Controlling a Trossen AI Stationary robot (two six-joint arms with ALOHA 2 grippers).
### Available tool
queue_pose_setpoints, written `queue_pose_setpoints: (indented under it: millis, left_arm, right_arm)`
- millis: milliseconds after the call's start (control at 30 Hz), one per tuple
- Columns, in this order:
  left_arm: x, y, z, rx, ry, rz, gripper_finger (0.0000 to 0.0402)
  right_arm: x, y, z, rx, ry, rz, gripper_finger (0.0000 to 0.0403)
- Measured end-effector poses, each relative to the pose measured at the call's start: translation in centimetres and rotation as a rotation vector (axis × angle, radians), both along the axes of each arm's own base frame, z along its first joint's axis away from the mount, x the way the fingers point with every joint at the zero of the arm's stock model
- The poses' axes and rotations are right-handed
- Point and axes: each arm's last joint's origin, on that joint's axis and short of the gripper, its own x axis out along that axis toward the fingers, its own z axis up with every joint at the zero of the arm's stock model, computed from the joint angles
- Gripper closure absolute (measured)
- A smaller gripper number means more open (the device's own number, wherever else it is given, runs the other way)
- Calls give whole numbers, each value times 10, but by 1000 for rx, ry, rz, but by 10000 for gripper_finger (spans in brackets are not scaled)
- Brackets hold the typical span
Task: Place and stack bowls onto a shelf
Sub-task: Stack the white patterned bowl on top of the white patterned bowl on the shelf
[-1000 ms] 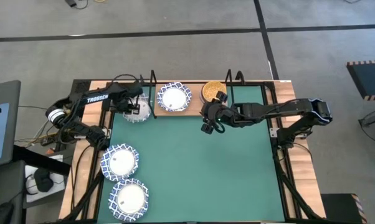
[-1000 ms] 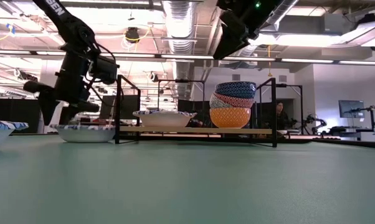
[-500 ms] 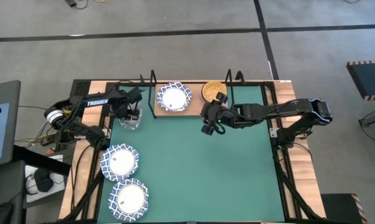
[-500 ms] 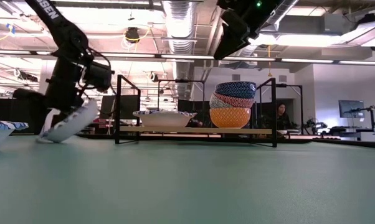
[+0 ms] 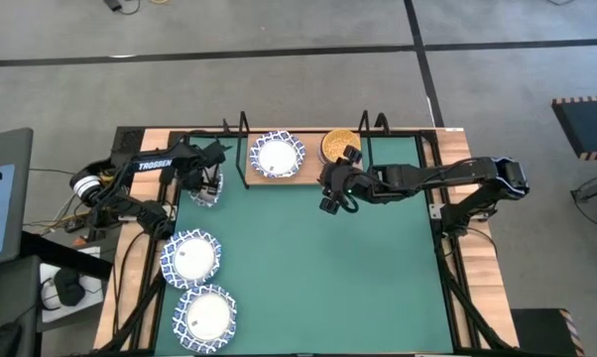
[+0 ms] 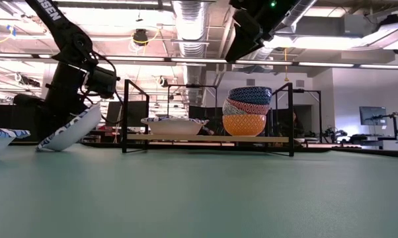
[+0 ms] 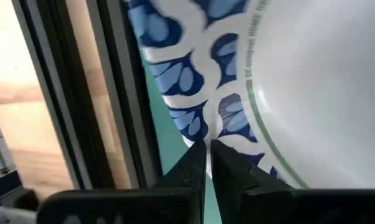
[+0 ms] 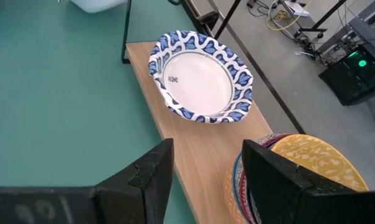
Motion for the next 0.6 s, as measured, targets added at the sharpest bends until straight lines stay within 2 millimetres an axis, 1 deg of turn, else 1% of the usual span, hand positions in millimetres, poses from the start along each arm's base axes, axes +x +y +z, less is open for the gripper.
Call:
queue_pose_setpoints:
  millis: [167,267,433,600]
  left_arm:
    - [-5,-9,10,-20,18,-29,377]
    - [-9,-14,21,36,12,-16,363]
    - [-18,-23,44,164,-85,12,335]
    - [-28,-33,61,252,-175,47,295]
  right_arm:
    - [0,0,0,-5,-1,4,188]
    - [0,0,1,-6,-3,5,188]
    - [1,0,1,-7,-7,6,188]
    - [1,0,1,-6,-7,7,188]
